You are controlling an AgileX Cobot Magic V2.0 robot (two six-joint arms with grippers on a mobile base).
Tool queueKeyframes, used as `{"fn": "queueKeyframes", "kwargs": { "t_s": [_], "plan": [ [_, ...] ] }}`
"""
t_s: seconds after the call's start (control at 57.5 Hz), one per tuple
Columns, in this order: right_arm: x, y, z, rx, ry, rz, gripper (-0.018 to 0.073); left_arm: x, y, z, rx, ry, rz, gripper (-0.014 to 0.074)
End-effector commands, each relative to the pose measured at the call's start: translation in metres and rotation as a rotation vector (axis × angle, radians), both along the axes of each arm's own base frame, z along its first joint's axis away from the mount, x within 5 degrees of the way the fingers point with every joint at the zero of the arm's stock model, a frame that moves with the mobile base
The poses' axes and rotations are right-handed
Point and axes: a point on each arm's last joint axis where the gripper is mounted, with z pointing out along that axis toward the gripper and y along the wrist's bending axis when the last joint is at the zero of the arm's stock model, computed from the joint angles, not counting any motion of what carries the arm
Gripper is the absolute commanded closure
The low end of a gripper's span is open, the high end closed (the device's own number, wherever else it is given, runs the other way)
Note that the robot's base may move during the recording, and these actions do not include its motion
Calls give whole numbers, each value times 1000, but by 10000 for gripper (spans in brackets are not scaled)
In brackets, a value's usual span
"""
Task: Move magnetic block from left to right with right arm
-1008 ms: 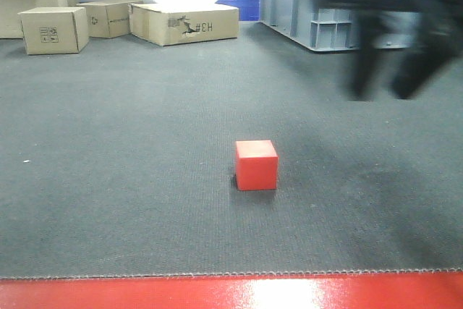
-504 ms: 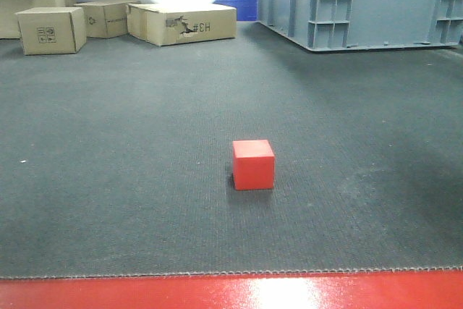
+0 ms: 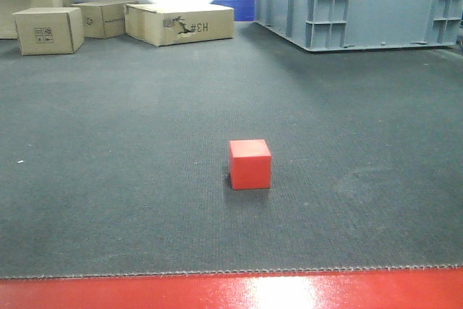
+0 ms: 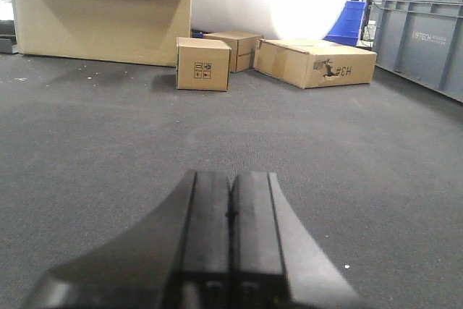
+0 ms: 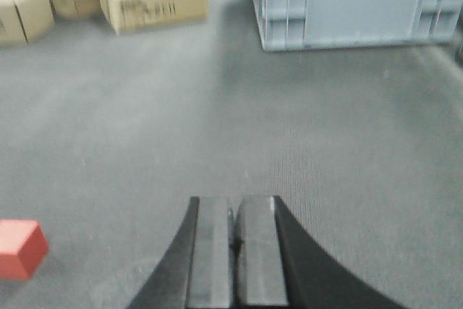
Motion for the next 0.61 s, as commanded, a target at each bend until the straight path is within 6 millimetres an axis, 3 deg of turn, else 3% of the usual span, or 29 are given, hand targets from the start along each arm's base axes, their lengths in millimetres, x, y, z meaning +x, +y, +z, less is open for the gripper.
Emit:
{"fn": "queueKeyframes", "kwargs": {
  "t_s": [0.0,0.435,0.591],
  "plan": [
    [-7,-3,19,15,-150,-18,532,-1,0,6,-3,-87,1,722],
    [-8,-3,19,18,-184,-25,532,-1,0,6,-3,-87,1,722],
    [-8,-9,8,-54,-237,-97,532,-1,0,6,-3,-87,1,722]
  ]
}}
